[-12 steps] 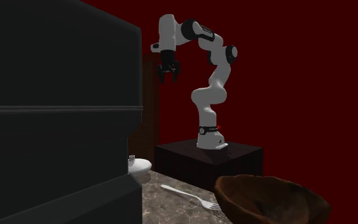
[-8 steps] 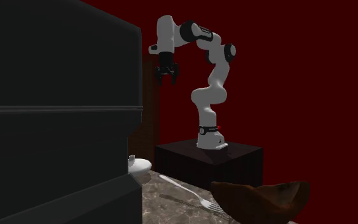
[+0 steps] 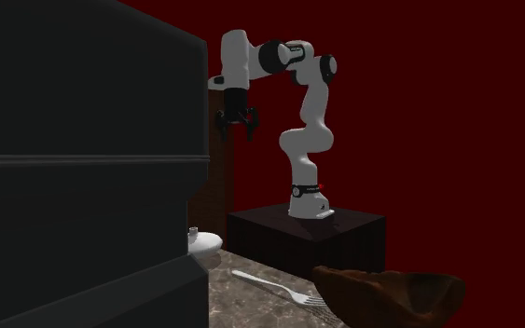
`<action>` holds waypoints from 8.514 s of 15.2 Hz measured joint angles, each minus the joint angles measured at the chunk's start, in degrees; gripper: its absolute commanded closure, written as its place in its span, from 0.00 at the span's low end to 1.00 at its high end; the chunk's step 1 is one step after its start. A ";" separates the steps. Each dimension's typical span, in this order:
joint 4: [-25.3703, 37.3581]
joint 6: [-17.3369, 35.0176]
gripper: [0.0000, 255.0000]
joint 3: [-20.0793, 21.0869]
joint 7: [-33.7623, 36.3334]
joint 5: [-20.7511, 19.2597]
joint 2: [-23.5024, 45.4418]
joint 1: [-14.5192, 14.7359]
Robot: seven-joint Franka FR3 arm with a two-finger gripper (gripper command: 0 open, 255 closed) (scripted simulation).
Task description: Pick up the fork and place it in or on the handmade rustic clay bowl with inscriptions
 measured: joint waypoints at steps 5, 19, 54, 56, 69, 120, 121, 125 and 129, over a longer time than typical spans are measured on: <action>2.60 6.76 0.00 1.18 -4.88 0.80 9.02 2.92; 14.19 20.99 0.00 6.67 -16.73 0.62 33.96 9.49; 34.00 32.61 1.00 11.76 -25.30 -8.23 64.74 19.74; 34.04 32.59 1.00 11.74 -25.28 -8.24 64.77 19.75; 33.23 28.40 1.00 12.86 -25.92 -7.12 60.13 19.00; 61.14 10.82 1.00 14.81 -15.45 -9.29 70.39 30.12; 61.12 11.02 1.00 14.80 -15.45 -9.32 70.53 30.13; 61.07 11.15 1.00 14.77 -15.43 -9.35 70.62 30.14; 61.03 11.16 0.00 14.75 -15.44 -9.36 70.65 30.12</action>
